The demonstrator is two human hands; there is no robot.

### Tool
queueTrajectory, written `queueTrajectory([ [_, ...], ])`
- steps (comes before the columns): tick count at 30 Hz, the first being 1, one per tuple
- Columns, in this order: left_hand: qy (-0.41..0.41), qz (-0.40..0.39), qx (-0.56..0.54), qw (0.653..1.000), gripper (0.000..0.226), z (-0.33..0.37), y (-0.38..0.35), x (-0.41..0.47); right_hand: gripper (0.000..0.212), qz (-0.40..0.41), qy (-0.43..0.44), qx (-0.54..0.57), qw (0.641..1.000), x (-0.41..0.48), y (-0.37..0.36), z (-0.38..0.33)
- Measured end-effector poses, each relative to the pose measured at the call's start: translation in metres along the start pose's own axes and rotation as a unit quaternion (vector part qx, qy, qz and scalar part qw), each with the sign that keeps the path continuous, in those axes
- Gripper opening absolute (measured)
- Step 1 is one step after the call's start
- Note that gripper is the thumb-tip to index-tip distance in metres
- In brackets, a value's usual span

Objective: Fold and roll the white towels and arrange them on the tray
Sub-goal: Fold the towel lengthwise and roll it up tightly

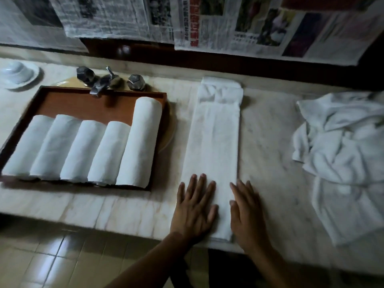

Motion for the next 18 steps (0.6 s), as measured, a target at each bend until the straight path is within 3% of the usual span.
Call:
queueTrajectory([
  [4,-0.011,-0.017,0.008,1.000,0.067,-0.001,0.000,-0.003,0.048,-0.033,0.039,-0.097,0.994,-0.083,-0.001,-0.012],
  [7,-0.012,-0.025,0.004,1.000,0.067,-0.003,-0.002,-0.004,0.062,-0.063,0.038,-0.142,0.987,-0.104,-0.005,-0.013],
  [9,-0.017,-0.025,-0.029,0.999,0.069,-0.006,0.002,-0.005,0.066,-0.078,0.012,-0.143,0.987,-0.104,-0.005,-0.014],
  [13,-0.022,0.052,-0.171,0.984,0.065,-0.012,0.025,-0.015,0.068,-0.105,-0.012,-0.128,0.986,-0.104,-0.005,-0.016],
  [18,-0.133,0.079,-0.128,0.980,0.044,-0.032,0.035,-0.069,0.067,-0.079,0.048,-0.100,0.991,-0.112,0.002,-0.032],
])
Point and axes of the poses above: each hand's wrist, its own x-axis towards the middle knuckle, its own y-axis out of the back of the hand, z = x × y, the point moved 1 cm from there along x, towards the middle knuckle, and after that the axes turned 1 degree about y, right-handed, at the moved point
